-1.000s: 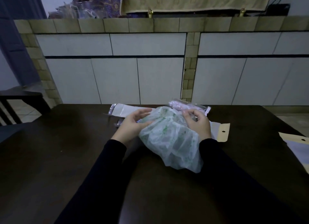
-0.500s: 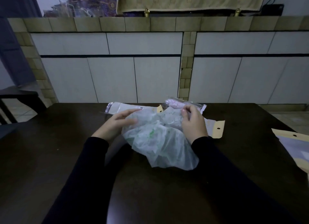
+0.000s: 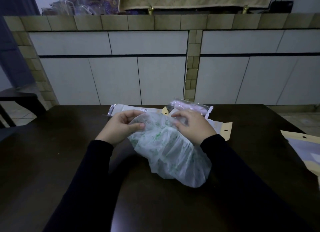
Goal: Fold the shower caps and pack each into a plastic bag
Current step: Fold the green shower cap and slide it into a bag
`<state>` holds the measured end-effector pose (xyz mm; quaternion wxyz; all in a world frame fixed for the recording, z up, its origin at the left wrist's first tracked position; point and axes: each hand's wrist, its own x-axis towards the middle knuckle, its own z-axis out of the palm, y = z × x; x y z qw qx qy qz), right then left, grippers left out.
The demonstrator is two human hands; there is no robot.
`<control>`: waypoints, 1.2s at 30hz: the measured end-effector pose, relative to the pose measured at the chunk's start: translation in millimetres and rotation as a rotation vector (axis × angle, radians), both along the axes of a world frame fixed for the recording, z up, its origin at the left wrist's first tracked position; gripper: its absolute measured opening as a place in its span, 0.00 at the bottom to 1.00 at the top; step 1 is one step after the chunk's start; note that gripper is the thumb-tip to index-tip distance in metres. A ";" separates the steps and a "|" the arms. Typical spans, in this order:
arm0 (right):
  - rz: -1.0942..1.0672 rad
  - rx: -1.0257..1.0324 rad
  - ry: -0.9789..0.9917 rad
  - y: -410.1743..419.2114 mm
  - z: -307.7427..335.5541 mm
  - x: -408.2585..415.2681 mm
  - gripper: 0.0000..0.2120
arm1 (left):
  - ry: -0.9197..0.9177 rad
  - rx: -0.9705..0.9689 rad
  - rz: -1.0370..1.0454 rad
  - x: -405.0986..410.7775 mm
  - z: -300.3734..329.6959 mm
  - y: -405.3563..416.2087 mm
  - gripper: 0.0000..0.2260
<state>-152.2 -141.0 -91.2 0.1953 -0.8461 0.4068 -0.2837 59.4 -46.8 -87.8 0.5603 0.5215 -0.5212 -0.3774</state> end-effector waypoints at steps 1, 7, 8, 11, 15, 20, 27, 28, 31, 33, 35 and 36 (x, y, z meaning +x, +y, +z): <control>-0.006 0.033 -0.011 0.1 1.0 -1.3 0.11 | -0.007 0.002 0.001 1.1 -0.7 0.6 0.14; -0.136 0.037 -0.167 3.4 8.5 -2.1 0.13 | -0.029 -0.032 -0.045 6.4 8.6 5.9 0.18; -0.143 0.004 -0.167 4.4 10.3 -0.8 0.14 | -0.064 -0.063 0.017 2.8 12.3 6.9 0.16; -0.117 -0.105 -0.156 12.5 14.2 4.0 0.12 | -0.273 -0.143 0.263 -15.5 16.8 5.5 0.09; -0.113 -0.141 -0.258 15.8 9.5 7.4 0.09 | -0.469 -0.076 0.255 -16.7 5.6 -2.4 0.14; -0.247 0.001 -0.309 2.7 -0.3 1.5 0.14 | -0.457 -0.014 0.240 1.3 -3.6 -3.4 0.09; -0.179 -0.021 -0.169 1.0 -0.9 5.9 0.08 | -0.435 -0.006 0.236 1.0 -8.5 -2.2 0.00; -0.152 -0.061 -0.109 0.5 -2.8 8.8 0.09 | -0.411 -0.014 0.224 -2.4 -8.4 -2.5 0.01; 0.012 -0.188 -0.042 4.6 -4.2 17.3 0.19 | -0.334 -0.052 0.148 -13.1 -4.1 -2.3 0.02; 0.140 -0.239 0.003 9.5 -1.7 18.5 0.23 | -0.349 -0.075 0.091 -18.9 -2.5 -2.7 0.04; 0.197 -0.200 0.017 10.8 -0.6 15.7 0.21 | -0.390 -0.094 0.077 -21.9 -4.0 -3.9 0.05; 0.172 -0.169 -0.001 12.0 0.5 13.9 0.19 | -0.380 -0.095 0.093 -21.7 -4.0 -4.3 0.03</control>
